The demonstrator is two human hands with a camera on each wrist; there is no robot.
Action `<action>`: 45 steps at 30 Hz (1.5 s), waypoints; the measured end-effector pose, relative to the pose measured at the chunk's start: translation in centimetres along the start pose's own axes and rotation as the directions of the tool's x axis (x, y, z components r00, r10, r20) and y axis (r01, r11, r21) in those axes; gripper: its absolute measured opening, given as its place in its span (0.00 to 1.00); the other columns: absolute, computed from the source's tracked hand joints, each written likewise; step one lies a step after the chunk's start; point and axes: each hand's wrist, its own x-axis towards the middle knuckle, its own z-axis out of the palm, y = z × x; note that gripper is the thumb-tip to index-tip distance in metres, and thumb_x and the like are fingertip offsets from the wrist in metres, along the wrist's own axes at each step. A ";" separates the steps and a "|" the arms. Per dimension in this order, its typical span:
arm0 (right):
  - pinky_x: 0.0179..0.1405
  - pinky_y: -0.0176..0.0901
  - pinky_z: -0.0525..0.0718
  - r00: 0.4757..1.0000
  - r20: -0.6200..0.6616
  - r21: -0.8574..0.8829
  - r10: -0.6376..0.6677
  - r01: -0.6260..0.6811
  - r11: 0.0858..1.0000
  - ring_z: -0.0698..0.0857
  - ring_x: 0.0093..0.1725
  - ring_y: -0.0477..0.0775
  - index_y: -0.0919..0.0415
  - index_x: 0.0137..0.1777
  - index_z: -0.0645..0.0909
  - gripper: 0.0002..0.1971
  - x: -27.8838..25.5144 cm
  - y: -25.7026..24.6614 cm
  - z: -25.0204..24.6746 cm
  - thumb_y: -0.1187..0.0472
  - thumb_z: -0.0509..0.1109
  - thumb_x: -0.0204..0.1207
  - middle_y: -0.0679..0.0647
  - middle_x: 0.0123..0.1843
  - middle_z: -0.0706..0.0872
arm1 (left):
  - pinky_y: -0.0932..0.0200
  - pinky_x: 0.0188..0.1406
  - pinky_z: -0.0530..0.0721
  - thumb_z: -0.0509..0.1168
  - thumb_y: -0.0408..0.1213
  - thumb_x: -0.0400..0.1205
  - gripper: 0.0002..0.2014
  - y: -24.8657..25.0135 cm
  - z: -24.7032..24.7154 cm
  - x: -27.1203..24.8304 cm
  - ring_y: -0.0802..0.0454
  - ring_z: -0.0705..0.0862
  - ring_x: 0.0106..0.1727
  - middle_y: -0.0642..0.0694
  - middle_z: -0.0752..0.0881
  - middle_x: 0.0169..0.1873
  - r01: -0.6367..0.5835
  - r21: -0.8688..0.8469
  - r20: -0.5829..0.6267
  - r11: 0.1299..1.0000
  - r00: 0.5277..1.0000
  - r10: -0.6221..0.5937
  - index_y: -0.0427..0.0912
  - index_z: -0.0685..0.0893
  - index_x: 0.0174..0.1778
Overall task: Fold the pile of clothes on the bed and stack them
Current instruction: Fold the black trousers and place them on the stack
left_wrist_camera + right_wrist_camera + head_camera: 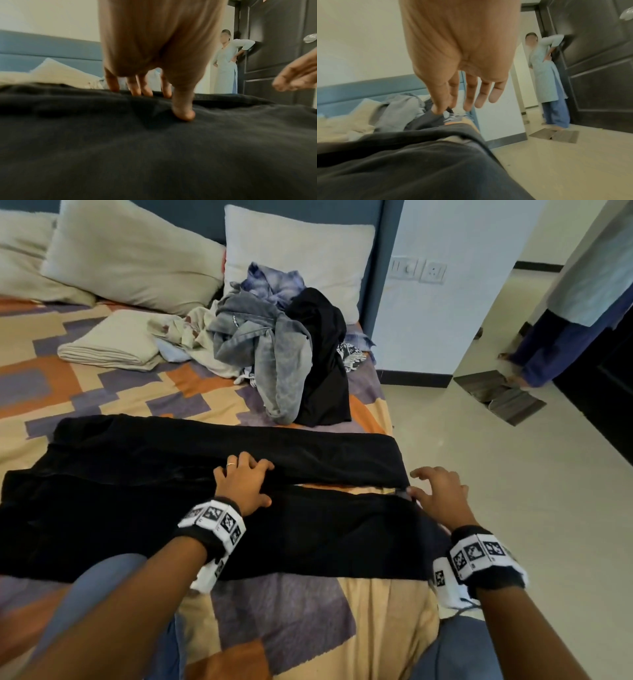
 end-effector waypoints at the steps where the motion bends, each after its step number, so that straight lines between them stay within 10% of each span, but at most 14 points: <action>1: 0.65 0.60 0.71 0.996 -0.042 0.073 -0.080 0.083 0.994 0.75 0.67 0.62 0.51 0.64 0.83 0.17 -0.5 -0.9 0.6 0.53 0.76 0.76 0.54 0.64 0.83 | 0.40 0.69 0.65 0.75 0.46 0.74 0.31 0.5 1.2 -0.6 0.42 0.66 0.69 0.46 0.68 0.65 -0.001 0.008 -0.074 1.000 0.997 0.002 0.57 0.71 0.71; 5: 0.72 0.62 0.69 0.884 0.330 0.068 -0.331 0.328 0.942 0.72 0.71 0.57 0.44 0.66 0.82 0.20 -2.3 -3.5 3.7 0.49 0.77 0.74 0.49 0.68 0.78 | 0.39 0.71 0.67 0.69 0.36 0.78 0.24 0.9 3.8 -1.4 0.43 0.70 0.69 0.45 0.72 0.64 -0.003 0.037 -0.018 0.999 1.000 0.004 0.55 0.73 0.69; 7: 0.74 0.64 0.68 0.843 0.468 -0.003 -0.265 0.301 0.954 0.72 0.72 0.55 0.43 0.67 0.82 0.20 -2.1 -4.6 3.9 0.47 0.76 0.74 0.48 0.69 0.77 | 0.40 0.72 0.72 0.74 0.34 0.74 0.21 -0.4 2.5 -0.3 0.46 0.77 0.64 0.47 0.79 0.58 0.026 -0.289 0.065 0.957 0.998 -0.007 0.55 0.80 0.60; 11: 0.65 0.47 0.80 0.914 0.259 0.185 -0.312 0.270 0.945 0.84 0.58 0.53 0.55 0.60 0.87 0.13 -0.9 -8.7 2.1 0.57 0.77 0.76 0.53 0.58 0.86 | 0.57 0.54 0.85 0.77 0.23 0.70 0.15 -5.5 -3.2 1.0 0.54 0.86 0.39 0.45 0.88 0.35 0.003 -0.761 -0.092 0.649 0.989 -0.113 0.50 0.86 0.39; 17: 0.49 0.24 0.79 0.837 0.232 0.336 -0.496 0.409 0.848 0.86 0.47 0.42 0.55 0.57 0.87 0.10 2.8 -18.0 2.4 0.59 0.77 0.76 0.47 0.50 0.89 | 0.50 0.60 0.82 0.73 0.35 0.77 0.06 -20.9 -7.6 1.7 0.37 0.86 0.55 0.35 0.89 0.50 0.291 -0.583 -0.229 0.758 0.837 -0.497 0.37 0.89 0.47; 22: 0.56 0.46 0.82 0.881 0.162 0.241 -0.445 0.402 0.884 0.86 0.51 0.52 0.57 0.51 0.88 0.06 9.0 -23.0 6.4 0.58 0.76 0.76 0.51 0.49 0.88 | 0.44 0.53 0.81 0.64 0.46 0.85 0.20 -30.9 -6.0 2.6 0.32 0.84 0.54 0.28 0.86 0.53 0.542 -0.222 -0.054 0.810 0.823 -0.566 0.28 0.85 0.54; 25: 0.63 0.56 0.81 0.888 0.253 0.030 -0.383 0.389 0.921 0.83 0.61 0.62 0.54 0.57 0.86 0.13 13.0 -24.3 8.7 0.51 0.76 0.75 0.56 0.59 0.86 | 0.43 0.54 0.82 0.65 0.51 0.83 0.24 -32.8 -5.2 5.2 0.31 0.83 0.57 0.28 0.86 0.55 0.538 -0.298 -0.069 0.789 0.812 -0.580 0.31 0.83 0.59; 29: 0.73 0.56 0.75 0.870 0.403 -0.068 -0.283 0.337 0.939 0.76 0.72 0.64 0.54 0.76 0.74 0.30 16.4 -24.5 10.1 0.53 0.77 0.75 0.59 0.73 0.76 | 0.43 0.56 0.81 0.70 0.54 0.80 0.32 -34.1 -4.4 8.8 0.31 0.82 0.61 0.31 0.83 0.63 0.582 -0.601 0.070 0.548 0.721 -0.689 0.30 0.78 0.70; 33: 0.69 0.55 0.77 0.892 0.425 -0.114 -0.151 0.218 0.969 0.79 0.70 0.64 0.55 0.73 0.77 0.29 18.0 -22.8 10.9 0.53 0.79 0.72 0.60 0.70 0.80 | 0.45 0.61 0.80 0.74 0.40 0.79 0.18 -34.7 -4.0 10.9 0.36 0.84 0.58 0.37 0.87 0.54 0.429 -0.814 0.102 0.392 0.770 -0.630 0.33 0.85 0.60; 36: 0.59 0.59 0.82 0.991 0.063 -0.034 -0.122 0.125 0.992 0.83 0.61 0.70 0.58 0.60 0.84 0.15 18.4 -23.2 9.9 0.55 0.76 0.76 0.64 0.60 0.85 | 0.45 0.61 0.83 0.75 0.35 0.76 0.12 -35.6 -4.6 11.7 0.40 0.87 0.54 0.37 0.88 0.48 0.189 -0.951 -0.045 0.243 0.695 -0.717 0.36 0.88 0.53; 39: 0.57 0.64 0.82 0.946 -0.305 0.082 -0.109 0.140 0.987 0.83 0.56 0.72 0.64 0.55 0.84 0.11 18.8 -24.2 7.4 0.60 0.74 0.76 0.68 0.54 0.84 | 0.47 0.58 0.84 0.75 0.33 0.75 0.07 -35.9 -6.1 12.2 0.43 0.87 0.51 0.41 0.88 0.45 -0.004 -0.990 -0.109 0.141 0.652 -0.750 0.43 0.85 0.46; 45: 0.51 0.52 0.76 0.983 -0.038 0.038 -0.179 0.180 0.983 0.84 0.58 0.68 0.62 0.54 0.84 0.11 16.9 -22.9 4.8 0.55 0.74 0.78 0.62 0.53 0.88 | 0.59 0.33 0.85 0.69 0.34 0.82 0.03 -36.6 -6.9 11.6 0.51 0.87 0.36 0.45 0.86 0.37 0.085 -0.995 0.093 -0.042 0.779 -0.620 0.46 0.81 0.45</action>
